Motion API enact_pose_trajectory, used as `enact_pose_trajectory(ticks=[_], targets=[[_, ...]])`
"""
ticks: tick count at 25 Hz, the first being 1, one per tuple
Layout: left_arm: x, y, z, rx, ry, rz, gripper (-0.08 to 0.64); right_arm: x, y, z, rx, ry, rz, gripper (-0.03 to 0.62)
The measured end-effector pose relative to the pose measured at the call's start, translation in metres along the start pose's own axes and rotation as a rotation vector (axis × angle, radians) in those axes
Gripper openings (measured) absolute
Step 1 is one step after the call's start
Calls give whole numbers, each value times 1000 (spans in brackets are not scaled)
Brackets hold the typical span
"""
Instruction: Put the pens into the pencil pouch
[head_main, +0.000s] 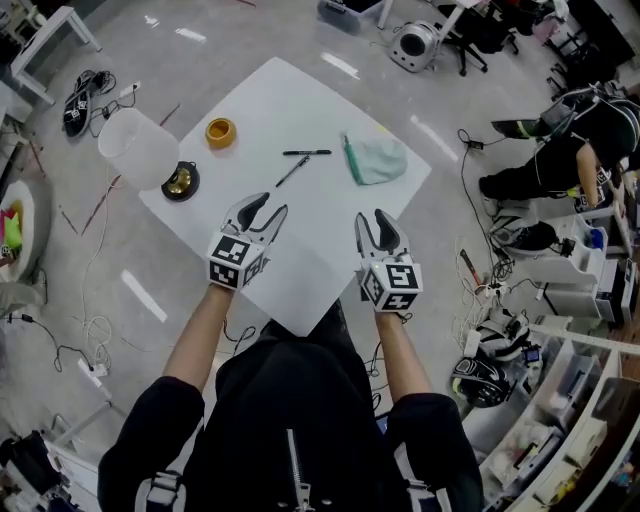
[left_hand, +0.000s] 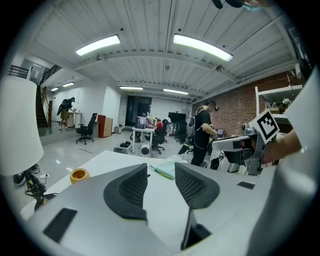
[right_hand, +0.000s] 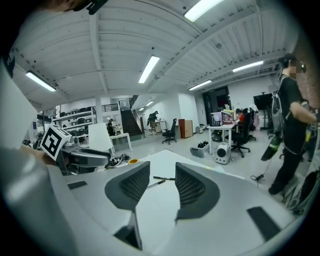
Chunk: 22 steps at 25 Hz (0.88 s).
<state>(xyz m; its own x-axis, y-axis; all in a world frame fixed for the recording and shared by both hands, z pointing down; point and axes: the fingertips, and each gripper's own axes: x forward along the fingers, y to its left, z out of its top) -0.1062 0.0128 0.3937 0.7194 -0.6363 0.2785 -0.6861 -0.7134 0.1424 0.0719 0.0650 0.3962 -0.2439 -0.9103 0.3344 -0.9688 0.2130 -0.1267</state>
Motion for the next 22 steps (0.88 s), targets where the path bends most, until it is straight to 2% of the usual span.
enact_pose_trajectory(ticks=[7, 13, 22], targets=[[40, 21, -5, -22, 36, 20, 181, 51, -25, -6, -3, 64, 39, 149], [64, 47, -29, -44, 85, 50, 181, 98, -39, -24, -34, 129, 68, 144], [93, 78, -62, -73, 166, 78, 181, 152, -74, -63, -78, 239, 45, 140]])
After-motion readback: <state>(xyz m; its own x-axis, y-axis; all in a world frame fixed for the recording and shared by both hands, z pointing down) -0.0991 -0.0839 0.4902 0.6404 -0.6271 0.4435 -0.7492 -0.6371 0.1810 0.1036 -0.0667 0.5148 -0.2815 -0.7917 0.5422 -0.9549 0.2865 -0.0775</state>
